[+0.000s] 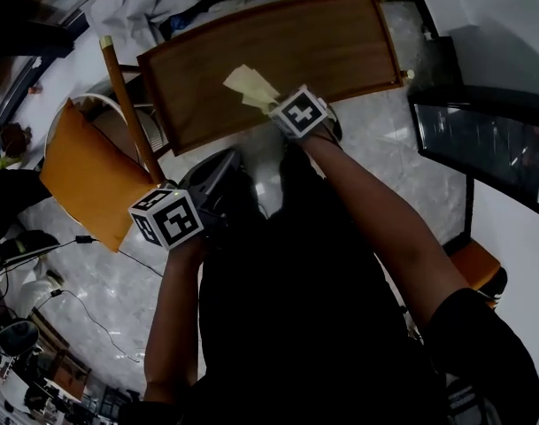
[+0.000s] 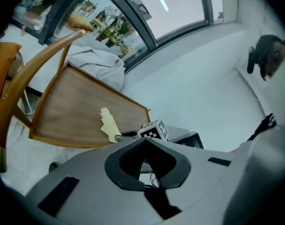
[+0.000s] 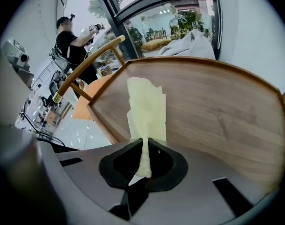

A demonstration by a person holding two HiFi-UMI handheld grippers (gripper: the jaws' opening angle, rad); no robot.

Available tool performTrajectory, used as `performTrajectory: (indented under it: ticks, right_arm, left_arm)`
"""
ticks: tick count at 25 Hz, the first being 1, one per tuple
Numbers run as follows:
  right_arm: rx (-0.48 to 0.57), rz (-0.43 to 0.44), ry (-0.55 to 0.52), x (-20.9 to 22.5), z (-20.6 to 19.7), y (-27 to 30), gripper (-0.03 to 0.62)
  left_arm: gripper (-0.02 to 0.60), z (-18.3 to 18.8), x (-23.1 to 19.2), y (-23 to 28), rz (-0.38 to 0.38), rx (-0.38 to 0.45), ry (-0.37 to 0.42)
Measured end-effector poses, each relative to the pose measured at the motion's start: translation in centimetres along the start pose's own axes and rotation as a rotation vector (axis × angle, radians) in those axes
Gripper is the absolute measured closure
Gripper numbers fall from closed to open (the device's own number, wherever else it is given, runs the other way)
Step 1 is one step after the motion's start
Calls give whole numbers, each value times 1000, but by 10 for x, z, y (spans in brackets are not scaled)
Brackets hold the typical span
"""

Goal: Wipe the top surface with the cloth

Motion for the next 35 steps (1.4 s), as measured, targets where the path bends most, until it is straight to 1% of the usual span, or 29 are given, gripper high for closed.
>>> performTrajectory:
  ticks: [9, 13, 16, 21, 26, 28, 31, 35]
  right_arm:
    - [29, -36, 80, 72, -42, -32, 562]
    - [37, -34, 114, 98, -59, -43, 562]
    - [44, -48, 129, 117, -70, -52, 562]
    - [58, -106, 164, 150, -88, -68, 562]
    - [91, -181, 243, 185, -112, -86, 562]
    - [97, -216, 275, 202, -121, -93, 562]
    - [109, -239, 316, 222, -132, -103, 562]
    - [105, -277, 333, 240, -146, -113, 562]
  left_arm:
    - [571, 14, 36, 71, -37, -69, 46]
    - [571, 15, 48, 99, -45, -96, 55]
    - [571, 14, 58, 119, -53, -117, 63]
    - [571, 14, 73, 148, -70, -147, 77]
    - [571, 12, 84, 168, -81, -172, 94]
    - [571, 12, 86, 172, -82, -179, 98]
    - [571, 12, 85, 173, -75, -186, 99]
    - [571, 5, 84, 173, -63, -190, 93]
Point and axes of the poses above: the fingertips, and each gripper's own axes: y forward along the fingers, x to its right, z out of its top, the point moved 1 cm from there along -y, backward along the fingers, and after that the axes turned 12 degrees about -x, right-handed, at the moved point
